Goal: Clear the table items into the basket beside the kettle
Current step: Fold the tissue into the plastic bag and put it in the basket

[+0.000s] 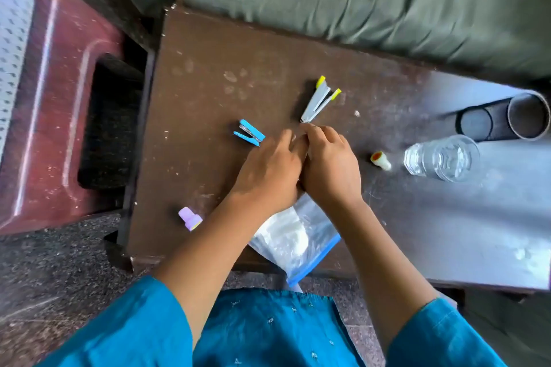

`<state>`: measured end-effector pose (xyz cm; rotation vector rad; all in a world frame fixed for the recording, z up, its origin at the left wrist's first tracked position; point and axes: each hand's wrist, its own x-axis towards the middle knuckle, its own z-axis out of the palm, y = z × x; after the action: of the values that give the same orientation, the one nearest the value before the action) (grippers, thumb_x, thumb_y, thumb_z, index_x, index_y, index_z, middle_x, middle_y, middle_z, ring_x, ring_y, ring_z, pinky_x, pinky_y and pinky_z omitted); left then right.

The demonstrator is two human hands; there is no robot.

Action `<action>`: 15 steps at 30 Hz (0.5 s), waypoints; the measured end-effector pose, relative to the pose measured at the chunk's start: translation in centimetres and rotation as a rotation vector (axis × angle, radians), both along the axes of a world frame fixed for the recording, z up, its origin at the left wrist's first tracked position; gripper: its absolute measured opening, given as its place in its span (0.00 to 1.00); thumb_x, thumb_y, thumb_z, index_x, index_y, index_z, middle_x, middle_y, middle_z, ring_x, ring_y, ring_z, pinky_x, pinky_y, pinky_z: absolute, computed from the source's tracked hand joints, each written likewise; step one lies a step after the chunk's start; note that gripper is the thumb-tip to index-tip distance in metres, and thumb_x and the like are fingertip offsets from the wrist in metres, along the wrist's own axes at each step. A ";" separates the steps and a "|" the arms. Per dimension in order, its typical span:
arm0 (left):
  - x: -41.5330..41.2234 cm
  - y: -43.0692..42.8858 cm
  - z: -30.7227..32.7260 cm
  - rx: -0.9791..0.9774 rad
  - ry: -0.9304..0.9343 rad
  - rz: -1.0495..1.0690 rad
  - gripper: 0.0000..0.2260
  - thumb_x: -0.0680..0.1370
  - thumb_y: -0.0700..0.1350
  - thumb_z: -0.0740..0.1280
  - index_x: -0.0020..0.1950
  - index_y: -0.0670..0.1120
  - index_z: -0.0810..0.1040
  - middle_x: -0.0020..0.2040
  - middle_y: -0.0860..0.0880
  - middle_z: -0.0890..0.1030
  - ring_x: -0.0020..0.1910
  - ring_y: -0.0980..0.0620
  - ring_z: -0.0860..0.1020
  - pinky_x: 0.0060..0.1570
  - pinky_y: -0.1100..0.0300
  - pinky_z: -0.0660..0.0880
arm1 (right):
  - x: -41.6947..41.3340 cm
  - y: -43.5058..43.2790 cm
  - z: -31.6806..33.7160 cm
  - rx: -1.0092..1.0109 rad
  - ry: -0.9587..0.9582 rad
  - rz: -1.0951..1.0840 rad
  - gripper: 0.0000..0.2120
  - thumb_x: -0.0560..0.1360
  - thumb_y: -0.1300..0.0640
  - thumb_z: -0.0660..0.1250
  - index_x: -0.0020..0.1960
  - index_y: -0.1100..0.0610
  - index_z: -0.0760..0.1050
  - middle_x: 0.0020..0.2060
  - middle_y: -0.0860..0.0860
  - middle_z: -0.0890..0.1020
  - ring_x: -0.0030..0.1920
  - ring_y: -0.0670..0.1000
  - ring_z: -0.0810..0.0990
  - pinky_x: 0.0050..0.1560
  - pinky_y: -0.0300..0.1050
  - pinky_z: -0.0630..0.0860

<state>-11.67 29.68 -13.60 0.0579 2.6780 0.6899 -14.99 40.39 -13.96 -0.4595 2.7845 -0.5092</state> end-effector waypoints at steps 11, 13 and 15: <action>2.2 4.6 -4.9 -0.063 -0.210 -0.022 0.23 0.74 0.47 0.69 0.65 0.48 0.66 0.63 0.43 0.67 0.57 0.44 0.75 0.44 0.58 0.72 | 5.3 11.1 -5.4 0.167 -0.438 -0.285 0.22 0.69 0.49 0.70 0.59 0.54 0.69 0.55 0.59 0.74 0.54 0.63 0.74 0.47 0.50 0.70; 2.8 5.5 -5.6 -0.074 -0.217 -0.045 0.23 0.73 0.44 0.69 0.65 0.48 0.64 0.63 0.42 0.67 0.56 0.43 0.74 0.44 0.56 0.73 | 6.0 11.4 -5.8 0.258 -0.403 -0.281 0.27 0.66 0.45 0.72 0.61 0.52 0.68 0.56 0.59 0.72 0.56 0.63 0.70 0.52 0.55 0.71; 3.3 6.2 -6.1 -0.083 -0.187 -0.035 0.24 0.74 0.42 0.69 0.66 0.48 0.62 0.63 0.41 0.69 0.57 0.41 0.74 0.45 0.54 0.75 | 6.2 11.5 -6.0 0.256 -0.395 -0.293 0.24 0.67 0.46 0.72 0.58 0.52 0.70 0.56 0.58 0.71 0.56 0.63 0.69 0.52 0.55 0.71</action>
<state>-8.33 35.87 -19.70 0.0171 2.5169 0.5451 -8.78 51.91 -20.00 0.1000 2.4881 -0.2587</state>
